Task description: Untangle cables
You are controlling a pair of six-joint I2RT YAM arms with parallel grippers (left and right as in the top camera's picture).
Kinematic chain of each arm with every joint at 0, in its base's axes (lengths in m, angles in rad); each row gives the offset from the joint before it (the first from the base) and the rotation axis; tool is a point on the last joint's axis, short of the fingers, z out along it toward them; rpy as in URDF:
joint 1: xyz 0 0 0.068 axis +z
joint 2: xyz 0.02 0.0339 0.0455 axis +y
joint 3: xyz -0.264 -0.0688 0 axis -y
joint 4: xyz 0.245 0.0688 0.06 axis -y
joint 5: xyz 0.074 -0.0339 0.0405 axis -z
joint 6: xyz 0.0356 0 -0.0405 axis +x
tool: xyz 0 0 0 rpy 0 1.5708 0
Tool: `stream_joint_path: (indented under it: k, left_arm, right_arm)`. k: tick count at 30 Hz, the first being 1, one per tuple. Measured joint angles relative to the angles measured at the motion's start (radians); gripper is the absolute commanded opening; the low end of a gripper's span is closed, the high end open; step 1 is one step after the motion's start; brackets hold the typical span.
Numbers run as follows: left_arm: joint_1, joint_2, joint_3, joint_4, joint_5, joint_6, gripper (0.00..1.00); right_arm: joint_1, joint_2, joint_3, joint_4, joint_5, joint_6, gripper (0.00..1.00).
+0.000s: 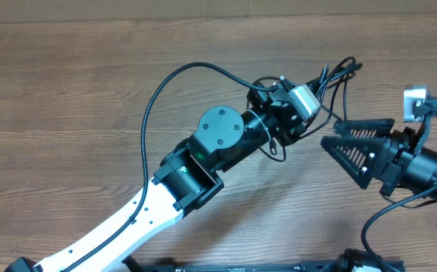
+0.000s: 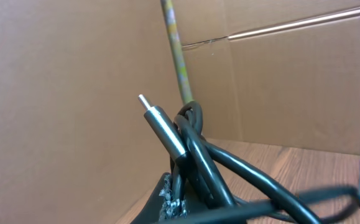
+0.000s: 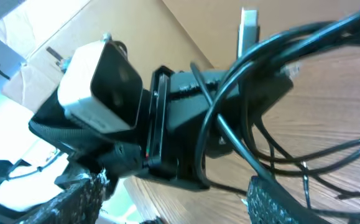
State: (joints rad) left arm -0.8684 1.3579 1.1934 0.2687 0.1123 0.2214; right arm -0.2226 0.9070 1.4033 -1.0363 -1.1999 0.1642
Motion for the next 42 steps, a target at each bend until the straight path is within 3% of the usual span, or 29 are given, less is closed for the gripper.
stream_joint_path:
  k: [8, 10, 11, 13, 24, 30, 34, 42]
  left_arm:
    - [0.000, 0.000, 0.000, 0.003, 0.117, 0.015, 0.04]
    - [0.000, 0.000, 0.000, 0.009, 0.155, 0.018, 0.04]
    - [0.000, 0.000, 0.000, 0.013, 0.175, 0.018, 0.04]
    - [0.000, 0.000, 0.000, 0.015, 0.209, 0.018, 0.04]
    - [0.000, 0.000, 0.000, 0.016, 0.248, 0.018, 0.04]
    - [-0.001, 0.000, 0.000, 0.019, 0.251, 0.022, 0.04]
    - [-0.001, 0.000, 0.000, 0.020, 0.251, 0.026, 0.04]
    - [-0.003, 0.000, 0.000, 0.018, 0.173, 0.026, 0.04]
  right_arm:
    - [0.000, -0.001, 0.000, 0.078, -0.002, 0.121, 0.70]
    - [0.000, -0.002, 0.000, 0.078, -0.002, 0.132, 0.64]
    - [0.000, -0.002, 0.000, 0.078, -0.001, 0.137, 0.52]
    - [0.000, -0.002, 0.000, 0.078, -0.001, 0.145, 0.46]
    - [0.000, 0.002, 0.000, 0.077, -0.001, 0.150, 0.44]
    - [0.000, 0.038, 0.000, 0.039, 0.005, 0.154, 0.15]
    - [0.000, 0.060, 0.000, 0.029, 0.011, 0.154, 0.05]
    - [0.000, 0.059, 0.000, -0.026, 0.011, 0.133, 0.04]
